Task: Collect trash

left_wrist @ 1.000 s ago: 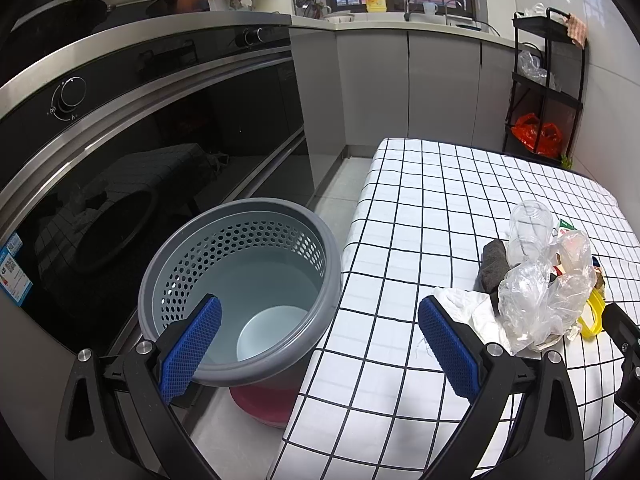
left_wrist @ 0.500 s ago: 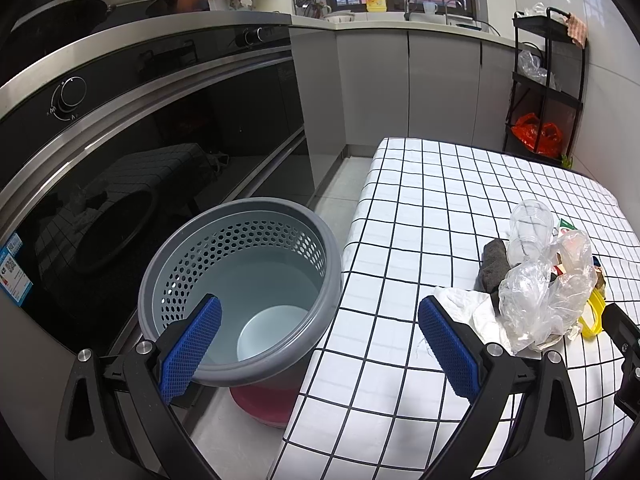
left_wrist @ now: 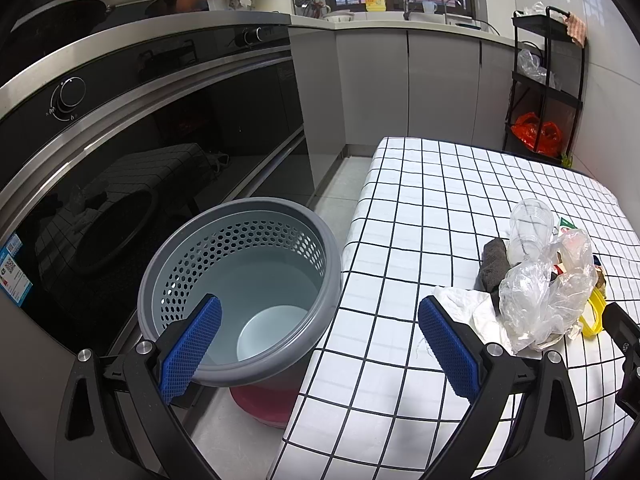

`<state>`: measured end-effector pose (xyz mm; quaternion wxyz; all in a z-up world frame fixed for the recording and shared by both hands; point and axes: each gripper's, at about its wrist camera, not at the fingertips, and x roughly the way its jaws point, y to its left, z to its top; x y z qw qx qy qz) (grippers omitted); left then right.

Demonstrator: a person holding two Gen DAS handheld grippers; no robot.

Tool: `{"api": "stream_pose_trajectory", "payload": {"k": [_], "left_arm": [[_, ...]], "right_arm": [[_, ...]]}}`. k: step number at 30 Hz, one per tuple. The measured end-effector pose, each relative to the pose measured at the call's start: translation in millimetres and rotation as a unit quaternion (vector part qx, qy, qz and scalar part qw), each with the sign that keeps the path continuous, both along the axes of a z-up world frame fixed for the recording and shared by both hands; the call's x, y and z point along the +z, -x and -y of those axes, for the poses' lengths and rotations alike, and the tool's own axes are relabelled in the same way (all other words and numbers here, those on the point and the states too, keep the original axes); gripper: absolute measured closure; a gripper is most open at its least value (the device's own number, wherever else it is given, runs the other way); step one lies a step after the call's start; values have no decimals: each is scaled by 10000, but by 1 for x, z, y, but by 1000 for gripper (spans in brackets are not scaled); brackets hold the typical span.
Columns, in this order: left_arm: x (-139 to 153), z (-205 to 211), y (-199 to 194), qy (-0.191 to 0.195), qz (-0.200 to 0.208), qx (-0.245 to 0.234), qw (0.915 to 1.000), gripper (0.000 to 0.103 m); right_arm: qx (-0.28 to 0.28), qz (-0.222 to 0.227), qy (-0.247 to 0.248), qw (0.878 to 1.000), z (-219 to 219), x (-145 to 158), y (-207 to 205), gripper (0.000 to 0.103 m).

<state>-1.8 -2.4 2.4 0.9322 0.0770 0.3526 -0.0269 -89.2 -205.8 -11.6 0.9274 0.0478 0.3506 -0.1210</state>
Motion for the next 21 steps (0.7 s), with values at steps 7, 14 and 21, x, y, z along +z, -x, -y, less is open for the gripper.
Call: {"api": "stream_pose_trajectory", "payload": {"k": [7, 14, 21], "left_arm": [[-2, 1, 1, -8, -13, -37, 10000, 6], [-4, 0, 0, -12, -37, -45, 10000, 6], [-7, 6, 0, -25, -93, -88, 9999, 6]], "right_arm": [[50, -46, -85, 9999, 0, -3, -1, 8], [128, -15, -372, 9992, 15, -6, 4, 8], [77, -23, -581, 9983, 42, -13, 19, 8]]}}
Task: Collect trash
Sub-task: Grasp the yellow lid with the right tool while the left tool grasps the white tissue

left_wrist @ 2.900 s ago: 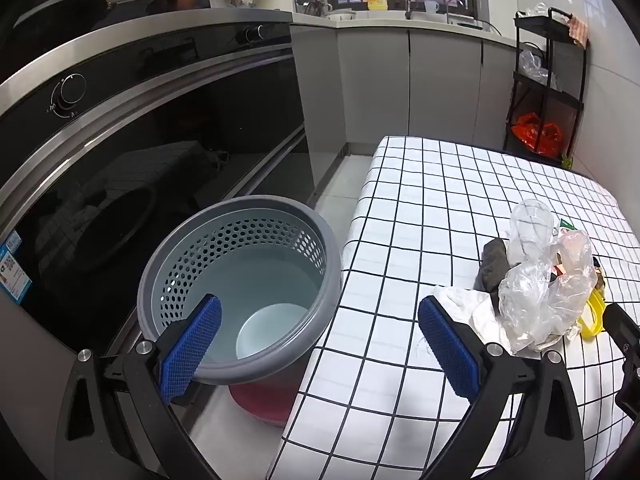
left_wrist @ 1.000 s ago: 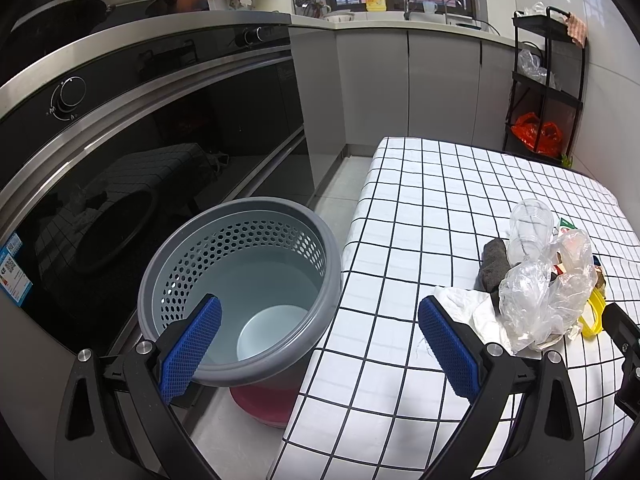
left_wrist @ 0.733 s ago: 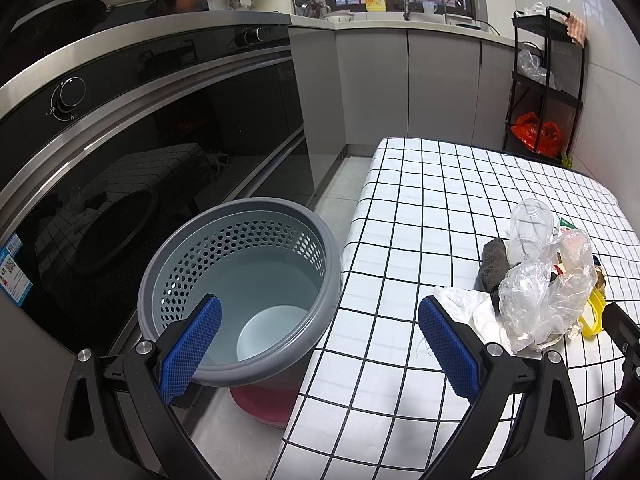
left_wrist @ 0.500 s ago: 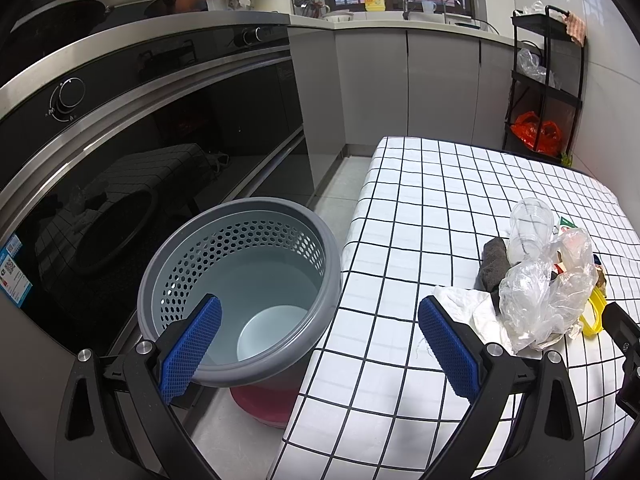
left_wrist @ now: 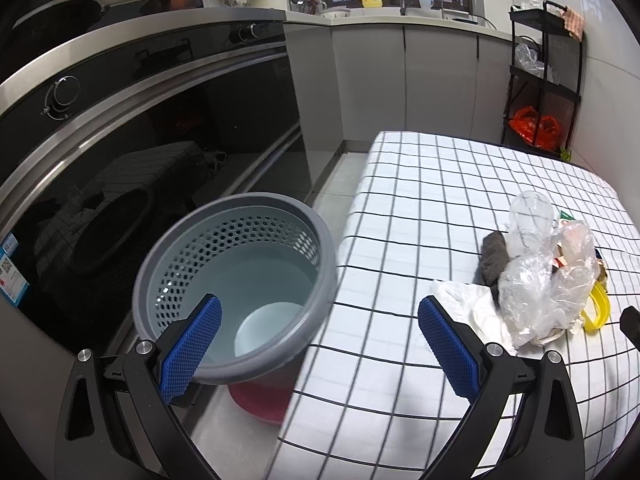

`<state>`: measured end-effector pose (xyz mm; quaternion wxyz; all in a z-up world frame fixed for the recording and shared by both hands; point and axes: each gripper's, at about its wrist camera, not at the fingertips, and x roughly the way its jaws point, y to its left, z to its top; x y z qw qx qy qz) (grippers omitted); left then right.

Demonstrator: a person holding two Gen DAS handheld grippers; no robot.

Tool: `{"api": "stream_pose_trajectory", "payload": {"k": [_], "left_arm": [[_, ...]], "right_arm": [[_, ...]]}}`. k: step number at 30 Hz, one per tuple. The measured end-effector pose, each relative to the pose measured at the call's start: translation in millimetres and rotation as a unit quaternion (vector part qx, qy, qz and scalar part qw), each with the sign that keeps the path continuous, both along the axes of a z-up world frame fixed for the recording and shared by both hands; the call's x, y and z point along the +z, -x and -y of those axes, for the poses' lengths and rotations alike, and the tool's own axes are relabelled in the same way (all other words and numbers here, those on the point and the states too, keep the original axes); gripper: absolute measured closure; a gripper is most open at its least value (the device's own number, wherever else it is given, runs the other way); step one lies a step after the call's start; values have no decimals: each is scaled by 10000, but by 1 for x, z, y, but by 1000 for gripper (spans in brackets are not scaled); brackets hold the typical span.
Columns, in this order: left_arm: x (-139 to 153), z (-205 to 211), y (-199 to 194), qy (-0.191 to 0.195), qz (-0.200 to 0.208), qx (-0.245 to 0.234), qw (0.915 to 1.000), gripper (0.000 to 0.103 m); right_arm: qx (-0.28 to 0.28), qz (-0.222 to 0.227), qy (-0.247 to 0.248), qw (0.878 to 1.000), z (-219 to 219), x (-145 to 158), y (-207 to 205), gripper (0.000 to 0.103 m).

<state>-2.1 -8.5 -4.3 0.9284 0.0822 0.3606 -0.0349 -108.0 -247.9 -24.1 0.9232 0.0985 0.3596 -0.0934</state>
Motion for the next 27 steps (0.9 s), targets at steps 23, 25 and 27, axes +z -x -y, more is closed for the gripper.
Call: {"api": "stream_pose_trajectory", "payload": {"k": [23, 25, 27], "left_arm": [[-24, 52, -11, 276, -504, -416, 9975, 6], [-28, 51, -13, 241, -556, -412, 9973, 6], [-31, 51, -13, 216, -586, -402, 9972, 6]], "right_arm": [[85, -1136, -354, 9929, 73, -61, -46, 8], [179, -1225, -294, 9919, 73, -67, -54, 8], [247, -1320, -232, 9907, 72, -72, -61, 8]]}}
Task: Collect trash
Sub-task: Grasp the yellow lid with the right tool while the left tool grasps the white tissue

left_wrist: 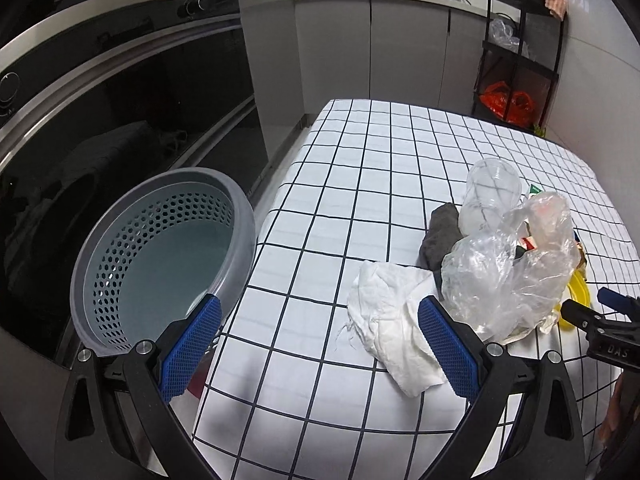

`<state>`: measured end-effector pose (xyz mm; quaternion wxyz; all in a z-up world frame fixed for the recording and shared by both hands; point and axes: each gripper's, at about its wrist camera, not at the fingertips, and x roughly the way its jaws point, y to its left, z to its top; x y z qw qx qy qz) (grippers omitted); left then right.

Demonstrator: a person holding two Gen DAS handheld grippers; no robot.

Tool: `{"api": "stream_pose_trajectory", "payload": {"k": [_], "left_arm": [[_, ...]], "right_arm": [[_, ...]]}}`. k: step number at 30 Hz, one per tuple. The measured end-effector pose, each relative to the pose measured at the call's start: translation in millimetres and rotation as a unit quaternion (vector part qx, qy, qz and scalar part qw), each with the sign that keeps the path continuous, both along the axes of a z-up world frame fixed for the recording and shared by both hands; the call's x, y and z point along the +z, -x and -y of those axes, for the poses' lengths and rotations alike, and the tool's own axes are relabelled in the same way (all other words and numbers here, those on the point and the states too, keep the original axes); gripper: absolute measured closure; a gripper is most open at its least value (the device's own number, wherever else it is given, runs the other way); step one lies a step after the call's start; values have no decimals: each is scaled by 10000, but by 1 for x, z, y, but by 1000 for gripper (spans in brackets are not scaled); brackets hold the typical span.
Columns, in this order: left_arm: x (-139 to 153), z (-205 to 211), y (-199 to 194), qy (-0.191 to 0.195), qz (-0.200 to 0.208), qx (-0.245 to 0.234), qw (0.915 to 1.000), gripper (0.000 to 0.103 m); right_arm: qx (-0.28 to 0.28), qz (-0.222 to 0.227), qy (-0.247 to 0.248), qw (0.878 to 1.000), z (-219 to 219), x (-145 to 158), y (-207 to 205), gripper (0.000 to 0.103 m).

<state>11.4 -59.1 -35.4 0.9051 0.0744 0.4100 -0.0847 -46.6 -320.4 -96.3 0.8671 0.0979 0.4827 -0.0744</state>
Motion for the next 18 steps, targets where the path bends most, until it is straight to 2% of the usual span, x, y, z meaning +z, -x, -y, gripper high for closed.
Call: {"api": "stream_pose_trajectory", "payload": {"k": [14, 15, 17, 18], "left_arm": [[-5, 7, 3, -84, 7, -102, 9999, 6], [-5, 8, 3, -85, 5, -106, 9999, 6], [-4, 8, 3, -71, 2, -114, 9999, 6], [-4, 8, 4, -54, 1, -123, 9999, 6]], "right_arm": [[-19, -221, 217, 9995, -4, -16, -21, 9], [6, -179, 216, 9996, -5, -15, -21, 13], [55, -159, 335, 9993, -11, -11, -21, 31], [107, -161, 264, 9995, -12, -10, -21, 32]]}}
